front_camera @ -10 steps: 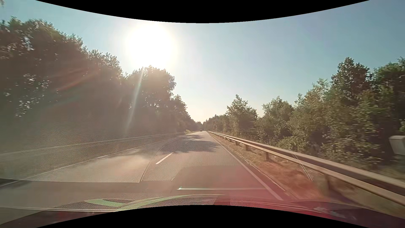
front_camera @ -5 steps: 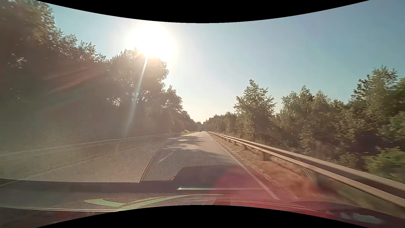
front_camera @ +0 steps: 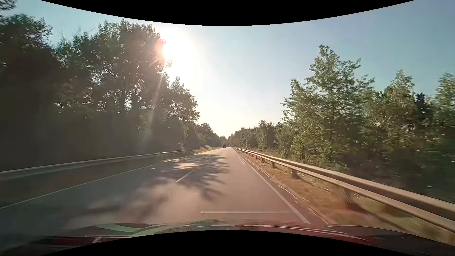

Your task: Follow the waypoints while adhering to traffic rules and regulations

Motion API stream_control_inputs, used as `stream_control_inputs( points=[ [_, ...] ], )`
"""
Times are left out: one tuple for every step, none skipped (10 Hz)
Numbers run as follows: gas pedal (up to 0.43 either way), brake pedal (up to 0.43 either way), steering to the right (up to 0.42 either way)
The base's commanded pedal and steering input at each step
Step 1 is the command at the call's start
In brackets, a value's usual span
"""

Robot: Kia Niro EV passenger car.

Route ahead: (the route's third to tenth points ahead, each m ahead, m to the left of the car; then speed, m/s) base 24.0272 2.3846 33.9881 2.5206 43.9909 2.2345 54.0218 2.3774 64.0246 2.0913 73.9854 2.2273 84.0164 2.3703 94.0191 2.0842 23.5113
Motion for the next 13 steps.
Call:
stream_control_inputs(
  points=[
    [0.150, 0.000, -0.003],
    [0.150, 0.000, -0.003],
    [0.150, 0.000, -0.003],
    [0.150, 0.000, -0.003],
    [0.150, 0.000, -0.003],
    [0.150, 0.000, -0.003],
    [0.150, 0.000, -0.003],
    [0.157, 0.000, -0.004],
    [0.157, 0.000, -0.004],
    [0.157, 0.000, -0.004],
    [0.157, 0.000, -0.003],
    [0.157, 0.000, -0.003],
    [0.157, 0.000, -0.003]
  ],
)
